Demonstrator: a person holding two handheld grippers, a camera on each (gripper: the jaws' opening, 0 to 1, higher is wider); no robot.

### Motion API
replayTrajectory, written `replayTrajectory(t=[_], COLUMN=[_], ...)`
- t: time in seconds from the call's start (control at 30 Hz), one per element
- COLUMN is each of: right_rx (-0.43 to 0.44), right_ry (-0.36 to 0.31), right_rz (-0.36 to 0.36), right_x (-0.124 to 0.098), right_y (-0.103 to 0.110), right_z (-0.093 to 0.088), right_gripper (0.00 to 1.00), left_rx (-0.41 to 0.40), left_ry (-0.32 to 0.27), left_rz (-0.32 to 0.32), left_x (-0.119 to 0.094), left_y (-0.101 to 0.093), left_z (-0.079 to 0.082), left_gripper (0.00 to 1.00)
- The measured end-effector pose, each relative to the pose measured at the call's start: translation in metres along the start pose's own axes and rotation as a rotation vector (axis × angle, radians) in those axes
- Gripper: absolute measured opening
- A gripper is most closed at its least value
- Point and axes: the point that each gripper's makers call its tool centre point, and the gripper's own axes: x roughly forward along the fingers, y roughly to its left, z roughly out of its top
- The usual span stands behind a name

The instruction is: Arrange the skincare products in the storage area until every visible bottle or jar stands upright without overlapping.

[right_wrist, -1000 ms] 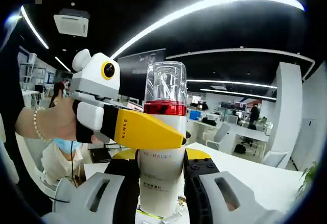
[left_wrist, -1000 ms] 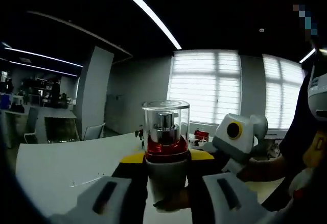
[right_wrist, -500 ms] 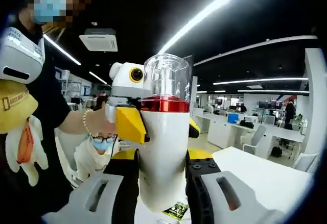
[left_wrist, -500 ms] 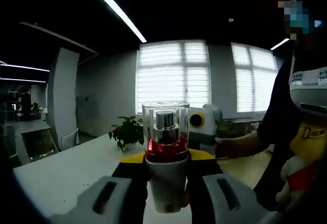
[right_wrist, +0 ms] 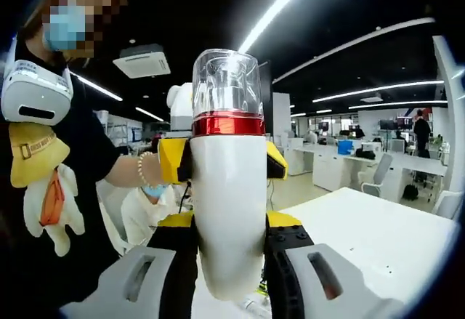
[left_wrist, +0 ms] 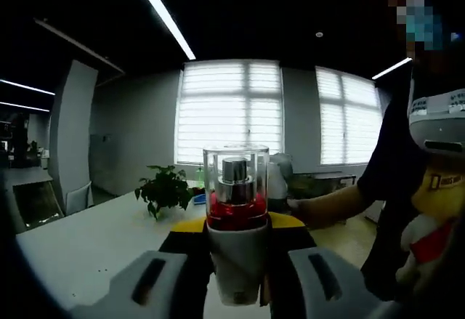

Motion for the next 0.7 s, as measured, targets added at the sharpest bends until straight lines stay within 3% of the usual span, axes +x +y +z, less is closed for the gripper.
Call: replayTrajectory(t=[0.27,0.57,0.7], right_rx=[-0.014,0.004,-0.008], right_ry=[-0.002,0.015,0.04], right_rz=[-0.013,-0.072,-0.096], right_x=[-0.006,-0.027,-0.033], right_y=[-0.012,-0.041,-0.049], right_z=[-0.015,-0.04,-0.055], right_gripper=[0.34,0.34,0.34], left_rx=[0.015,-0.006,0.01], left_ry=[0.035,0.037,0.059], left_rz=[-0.033,-0.085,-0.12], left_x=[0.02,0.046,0.061], left_y=[0.016,0.03,0.036], left_z=[-0.02,-0.042,-0.06], left_gripper=[0.24,0.24,0.24])
